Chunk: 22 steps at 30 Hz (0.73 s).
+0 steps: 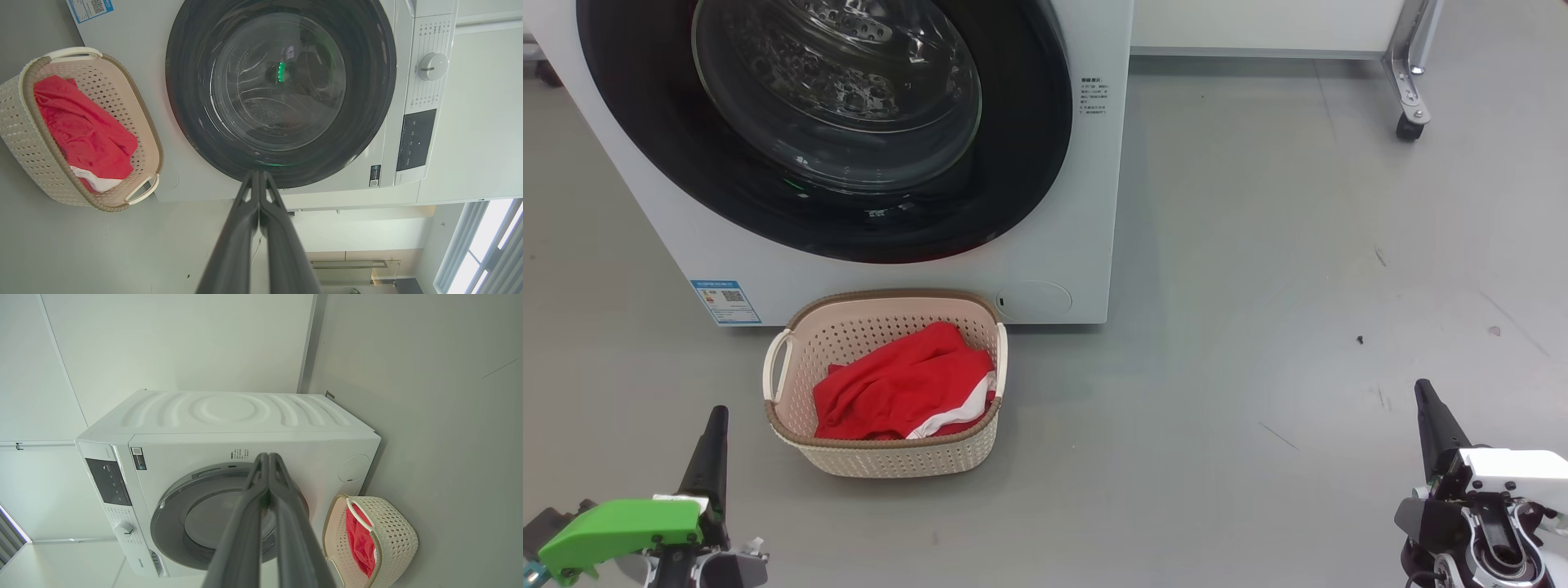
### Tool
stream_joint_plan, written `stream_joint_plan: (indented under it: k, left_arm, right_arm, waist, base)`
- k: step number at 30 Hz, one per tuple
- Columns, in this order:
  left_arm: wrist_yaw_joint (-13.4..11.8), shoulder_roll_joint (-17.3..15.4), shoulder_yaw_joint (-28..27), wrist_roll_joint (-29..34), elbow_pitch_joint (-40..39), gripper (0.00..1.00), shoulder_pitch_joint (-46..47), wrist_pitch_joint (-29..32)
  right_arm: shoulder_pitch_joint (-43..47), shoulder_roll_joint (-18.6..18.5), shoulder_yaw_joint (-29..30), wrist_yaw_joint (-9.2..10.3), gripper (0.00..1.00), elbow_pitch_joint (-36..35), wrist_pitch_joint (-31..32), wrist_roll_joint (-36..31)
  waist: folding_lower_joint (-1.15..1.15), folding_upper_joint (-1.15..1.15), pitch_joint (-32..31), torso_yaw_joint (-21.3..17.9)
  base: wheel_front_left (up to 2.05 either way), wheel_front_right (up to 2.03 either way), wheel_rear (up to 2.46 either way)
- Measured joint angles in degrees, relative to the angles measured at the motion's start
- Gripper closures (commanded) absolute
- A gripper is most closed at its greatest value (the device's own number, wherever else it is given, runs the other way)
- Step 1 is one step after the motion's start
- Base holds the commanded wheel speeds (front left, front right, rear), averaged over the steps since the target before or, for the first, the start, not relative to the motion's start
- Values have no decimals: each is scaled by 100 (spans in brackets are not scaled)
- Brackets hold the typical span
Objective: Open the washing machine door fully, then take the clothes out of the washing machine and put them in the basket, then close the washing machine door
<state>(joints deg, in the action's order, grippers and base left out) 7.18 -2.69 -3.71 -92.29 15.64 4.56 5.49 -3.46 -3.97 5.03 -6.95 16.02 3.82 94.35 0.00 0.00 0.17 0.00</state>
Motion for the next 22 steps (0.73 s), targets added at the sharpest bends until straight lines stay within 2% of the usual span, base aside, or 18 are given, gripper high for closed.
stream_joint_plan:
  k: [22]
  left_arm:
    - [0,2,-3,0,0,100,0,0]
  right_arm:
    - [0,13,12,0,100,-3,22,-1]
  waist:
    - [0,0,0,0]
  base:
    - [0,0,0]
